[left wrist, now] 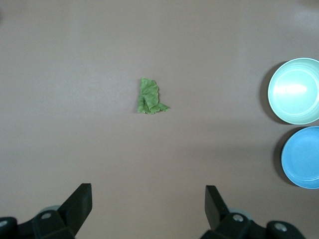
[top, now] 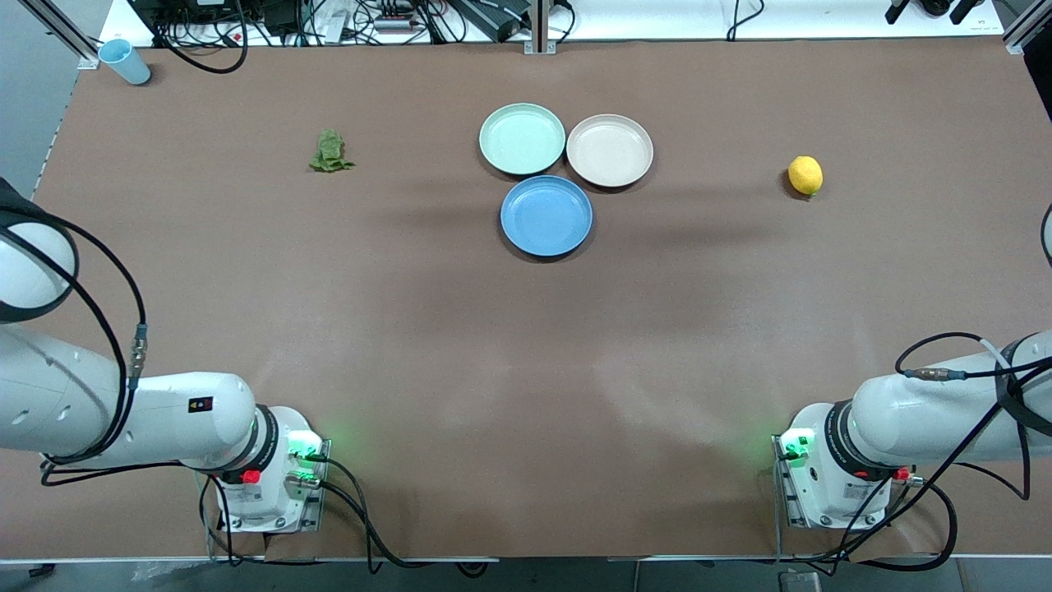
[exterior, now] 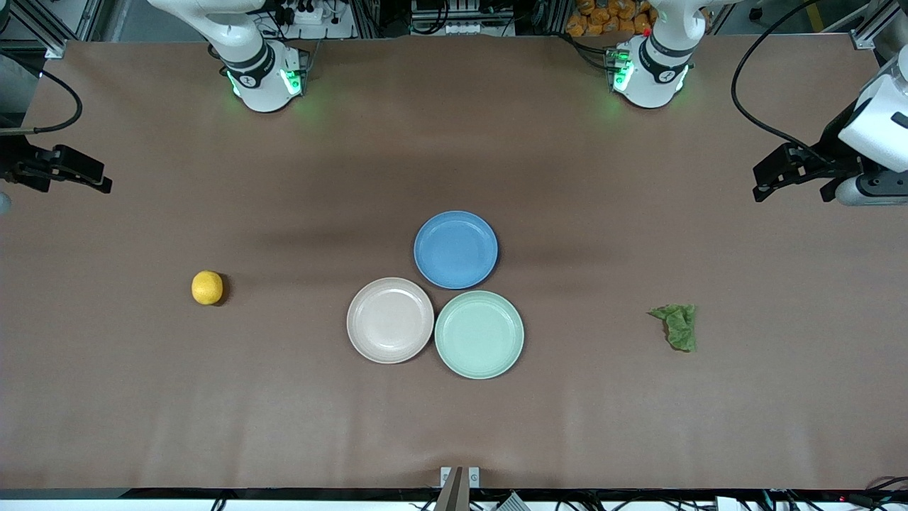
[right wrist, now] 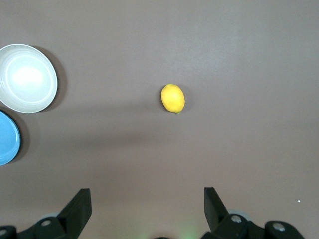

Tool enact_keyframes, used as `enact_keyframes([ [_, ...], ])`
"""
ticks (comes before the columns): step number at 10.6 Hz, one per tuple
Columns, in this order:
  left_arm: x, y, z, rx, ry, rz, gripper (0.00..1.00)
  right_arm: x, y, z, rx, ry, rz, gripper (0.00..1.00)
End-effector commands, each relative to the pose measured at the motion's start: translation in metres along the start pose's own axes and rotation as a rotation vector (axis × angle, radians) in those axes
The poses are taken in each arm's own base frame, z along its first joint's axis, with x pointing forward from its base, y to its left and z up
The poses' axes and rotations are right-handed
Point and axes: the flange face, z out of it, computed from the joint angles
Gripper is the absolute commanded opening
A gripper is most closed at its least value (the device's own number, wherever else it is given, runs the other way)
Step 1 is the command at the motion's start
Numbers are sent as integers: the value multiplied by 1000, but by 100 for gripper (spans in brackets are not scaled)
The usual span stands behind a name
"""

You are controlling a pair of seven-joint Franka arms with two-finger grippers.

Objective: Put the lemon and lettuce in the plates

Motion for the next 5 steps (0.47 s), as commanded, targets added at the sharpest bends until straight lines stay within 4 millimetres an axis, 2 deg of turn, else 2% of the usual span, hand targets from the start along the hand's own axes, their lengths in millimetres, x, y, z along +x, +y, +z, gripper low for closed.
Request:
enact_keyframes([
  [1,-2,-2,-5,-14,-6,4,100,-1,0,-4,3,3,14,100],
  [3,0,-6,-2,-14,-12,9,100,-1,1,-4,3,3,16,100],
  [4,6,-6,10,-15,-33,13,100,-1,1,-4,3,3,16,100],
  [5,7,-5,15,-12,-38,30,100,-1,0,-4,3,3,14,100],
])
